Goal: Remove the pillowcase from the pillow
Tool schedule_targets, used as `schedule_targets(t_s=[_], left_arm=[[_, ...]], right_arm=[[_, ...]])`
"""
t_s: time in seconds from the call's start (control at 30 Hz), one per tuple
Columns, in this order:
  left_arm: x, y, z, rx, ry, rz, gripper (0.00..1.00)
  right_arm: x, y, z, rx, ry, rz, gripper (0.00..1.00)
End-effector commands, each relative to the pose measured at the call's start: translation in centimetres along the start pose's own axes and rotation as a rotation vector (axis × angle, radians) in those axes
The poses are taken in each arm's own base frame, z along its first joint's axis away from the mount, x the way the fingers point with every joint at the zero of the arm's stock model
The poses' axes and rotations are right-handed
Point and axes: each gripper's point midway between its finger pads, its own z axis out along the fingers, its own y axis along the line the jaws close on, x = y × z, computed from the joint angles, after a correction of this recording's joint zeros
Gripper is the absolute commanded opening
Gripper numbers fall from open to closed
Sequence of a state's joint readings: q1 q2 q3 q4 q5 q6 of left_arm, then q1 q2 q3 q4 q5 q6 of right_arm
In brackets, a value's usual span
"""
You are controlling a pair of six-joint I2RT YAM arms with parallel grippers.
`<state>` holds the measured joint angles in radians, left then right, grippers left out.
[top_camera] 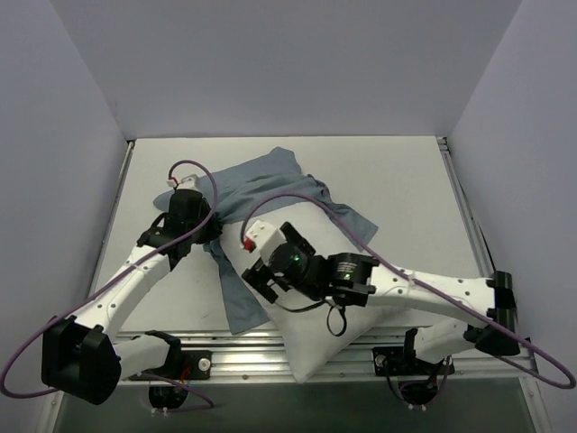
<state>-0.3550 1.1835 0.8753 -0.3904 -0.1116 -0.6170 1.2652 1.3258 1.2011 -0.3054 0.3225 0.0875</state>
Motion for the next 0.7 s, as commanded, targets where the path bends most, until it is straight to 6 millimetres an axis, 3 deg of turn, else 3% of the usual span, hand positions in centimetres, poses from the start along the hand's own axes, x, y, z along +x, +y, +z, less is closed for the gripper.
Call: schedule_targets(t_s=[0.0, 0.07, 0.1, 0.17, 0.2, 0.33, 0.53, 0.6, 0.67], left_arm=[[-0.1, -1.3, 0.0, 0.066, -0.009, 0.000, 0.02], [0.1, -1.2, -0.1, 0.069, -0.003, 0.000, 0.02], [0.2, -1.2, -0.1, 0.068, 0.000, 0.000, 0.02], [0.5, -1.1, 0.0, 0.069, 0.010, 0.000, 0.02], [0.6, -1.1, 0.0, 0.070, 0.013, 0.000, 0.02], [0.8, -0.5, 0.1, 0.046, 0.022, -0.008, 0.02], [0.8, 1.4, 0.3, -0.014, 0.018, -0.060, 0.02], [0.9, 1.8, 0.4, -0.026, 0.022, -0.066, 0.02], [0.8, 2.1, 0.4, -0.031, 0.021, -0.073, 0.02]], right_arm=[[-3.1, 1.2, 0.9, 0.159, -0.055, -0.124, 0.97], [-2.8, 2.3, 1.7, 0.190, -0.037, -0.200, 1.00], [-1.7, 3.5, 2.9, 0.207, -0.004, -0.252, 1.00], [-0.9, 3.0, 4.0, 0.291, 0.024, -0.300, 1.00], [0.5, 3.2, 5.3, 0.322, 0.060, -0.336, 1.00], [5.1, 1.1, 8.0, 0.470, 0.176, -0.447, 1.00], [9.8, -3.8, 8.8, 0.678, 0.286, -0.451, 1.00], [10.3, -5.1, 8.6, 0.721, 0.298, -0.431, 0.95], [10.4, -6.2, 8.3, 0.751, 0.300, -0.407, 0.70]])
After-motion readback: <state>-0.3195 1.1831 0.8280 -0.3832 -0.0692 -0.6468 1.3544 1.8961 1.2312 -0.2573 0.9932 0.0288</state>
